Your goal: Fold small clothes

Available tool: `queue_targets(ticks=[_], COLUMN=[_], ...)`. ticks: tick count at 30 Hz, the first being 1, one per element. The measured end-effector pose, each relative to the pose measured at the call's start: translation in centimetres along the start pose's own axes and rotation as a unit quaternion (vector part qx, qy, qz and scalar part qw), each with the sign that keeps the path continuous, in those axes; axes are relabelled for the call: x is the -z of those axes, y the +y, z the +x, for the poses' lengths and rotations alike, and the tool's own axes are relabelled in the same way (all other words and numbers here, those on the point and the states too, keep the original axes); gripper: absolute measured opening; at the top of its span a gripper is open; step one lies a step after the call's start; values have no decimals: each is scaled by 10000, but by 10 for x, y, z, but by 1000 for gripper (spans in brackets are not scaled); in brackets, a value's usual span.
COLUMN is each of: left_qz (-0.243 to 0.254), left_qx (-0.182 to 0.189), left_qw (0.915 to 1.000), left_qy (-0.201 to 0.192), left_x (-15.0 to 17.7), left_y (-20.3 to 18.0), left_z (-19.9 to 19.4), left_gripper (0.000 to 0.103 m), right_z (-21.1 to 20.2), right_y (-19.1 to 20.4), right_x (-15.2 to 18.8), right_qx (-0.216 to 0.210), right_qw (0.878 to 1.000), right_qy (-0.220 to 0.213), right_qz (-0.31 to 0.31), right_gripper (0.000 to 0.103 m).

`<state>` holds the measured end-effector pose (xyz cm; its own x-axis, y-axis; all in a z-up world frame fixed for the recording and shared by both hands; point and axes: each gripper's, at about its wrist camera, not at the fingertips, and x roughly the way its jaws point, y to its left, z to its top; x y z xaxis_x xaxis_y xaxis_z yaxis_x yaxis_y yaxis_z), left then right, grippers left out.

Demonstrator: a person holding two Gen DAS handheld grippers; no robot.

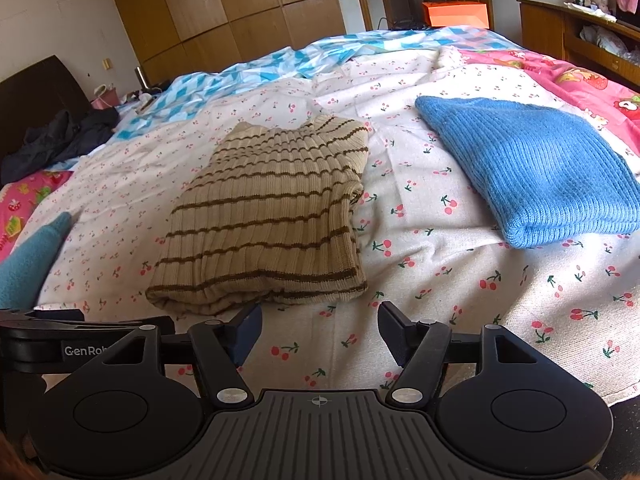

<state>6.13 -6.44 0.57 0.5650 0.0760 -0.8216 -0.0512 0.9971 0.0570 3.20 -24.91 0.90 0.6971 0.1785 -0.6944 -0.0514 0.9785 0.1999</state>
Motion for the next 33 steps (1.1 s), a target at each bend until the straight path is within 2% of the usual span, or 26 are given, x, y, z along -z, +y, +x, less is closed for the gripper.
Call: queue_targets(ticks=[13, 33], left_qz=[14, 96], left_qx=[19, -17], left_qw=[10000, 9999], left_qy=[51, 43], left_x=[1, 1], left_y=[-3, -7], left_z=[0, -2], left_gripper=[103, 103], right_z=[8, 9], right_y=[3, 0], right_x=[3, 6], right_qx=[120, 150], right_qw=[9998, 9998], right_qy=[142, 138], right_qz=[-78, 17], right_gripper=[66, 67])
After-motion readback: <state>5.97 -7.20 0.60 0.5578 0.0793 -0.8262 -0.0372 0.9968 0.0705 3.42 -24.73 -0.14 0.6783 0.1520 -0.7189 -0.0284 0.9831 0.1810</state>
